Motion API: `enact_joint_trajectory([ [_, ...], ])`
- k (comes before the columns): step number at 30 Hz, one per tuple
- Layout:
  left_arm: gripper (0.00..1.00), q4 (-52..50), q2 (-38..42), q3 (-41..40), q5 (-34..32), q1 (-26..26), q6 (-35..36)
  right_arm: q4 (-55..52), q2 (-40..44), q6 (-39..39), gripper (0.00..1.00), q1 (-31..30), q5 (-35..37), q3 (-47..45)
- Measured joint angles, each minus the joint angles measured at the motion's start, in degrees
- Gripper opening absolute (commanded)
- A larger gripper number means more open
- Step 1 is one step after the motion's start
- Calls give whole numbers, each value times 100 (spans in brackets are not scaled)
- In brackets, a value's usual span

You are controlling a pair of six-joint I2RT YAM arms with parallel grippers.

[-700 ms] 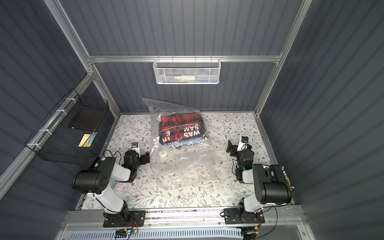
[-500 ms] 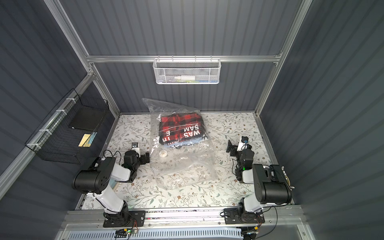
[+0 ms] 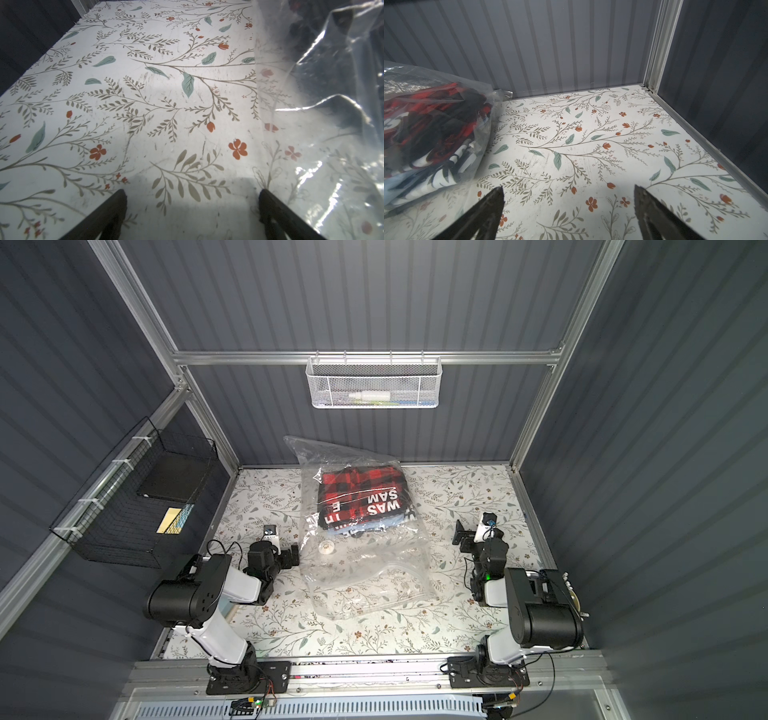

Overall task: Take the shirt out of the vacuum bag
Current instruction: Adjust the vacuum bag at the center of the board.

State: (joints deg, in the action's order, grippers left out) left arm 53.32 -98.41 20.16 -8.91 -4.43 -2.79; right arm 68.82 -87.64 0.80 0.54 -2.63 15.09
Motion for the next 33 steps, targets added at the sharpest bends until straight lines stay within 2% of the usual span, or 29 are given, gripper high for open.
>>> enact_joint_trajectory([
  [2, 100, -581, 170, 216, -146, 0, -90, -553, 254, 50, 99, 2, 144, 133],
  [6, 100, -2420, 260, 1659, -243, 0, -264, -1692, 979, 107, 99, -20, 203, 866],
  [11, 100, -3906, 634, 3005, 131, 0, -1189, -2212, 1884, 636, 99, -564, 1047, 1134],
  [13, 99, -4470, 704, 3379, 385, 28, -1554, -2535, 2015, 907, 99, -706, 1023, 1272],
  [17, 99, -5012, 717, 3609, 1207, 114, -1851, -2815, 1757, 1812, 99, -723, 643, 1633],
  [19, 97, -5270, 715, 3620, 1325, 111, -1897, -2774, 1410, 2505, 99, -691, 483, 1648],
  [23, 91, -5668, 715, 3696, 1429, 52, -1998, -2693, 162, 3344, 99, -363, -839, 1753],
  [27, 92, -5823, 688, 3720, 1386, -68, -2039, -2868, -608, 3617, 99, -393, -1711, 2059],
  [33, 95, -5781, 651, 3683, 1244, -295, -2109, -3008, -223, 3661, 99, -780, -1853, 2175],
])
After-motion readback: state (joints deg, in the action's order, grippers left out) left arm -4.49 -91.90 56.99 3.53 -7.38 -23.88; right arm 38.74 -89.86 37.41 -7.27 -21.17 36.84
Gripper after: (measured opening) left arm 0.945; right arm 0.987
